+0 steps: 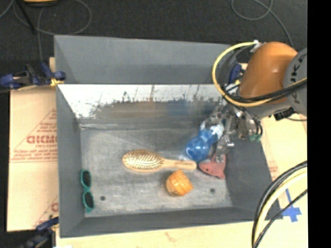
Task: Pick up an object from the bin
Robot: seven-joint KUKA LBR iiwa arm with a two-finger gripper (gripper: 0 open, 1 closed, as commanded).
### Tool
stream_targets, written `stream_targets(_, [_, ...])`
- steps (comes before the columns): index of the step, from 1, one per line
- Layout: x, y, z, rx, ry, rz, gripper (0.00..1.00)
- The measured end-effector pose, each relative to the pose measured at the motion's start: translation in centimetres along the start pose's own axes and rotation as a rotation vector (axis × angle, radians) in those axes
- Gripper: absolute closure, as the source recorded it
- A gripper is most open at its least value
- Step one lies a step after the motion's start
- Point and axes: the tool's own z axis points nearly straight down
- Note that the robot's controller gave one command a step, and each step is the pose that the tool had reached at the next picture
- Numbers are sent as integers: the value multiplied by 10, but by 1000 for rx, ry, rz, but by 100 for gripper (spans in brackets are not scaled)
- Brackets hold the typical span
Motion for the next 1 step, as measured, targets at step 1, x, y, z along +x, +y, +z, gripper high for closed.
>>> stream_targets(1, [8, 20, 74, 0, -3, -169, 0])
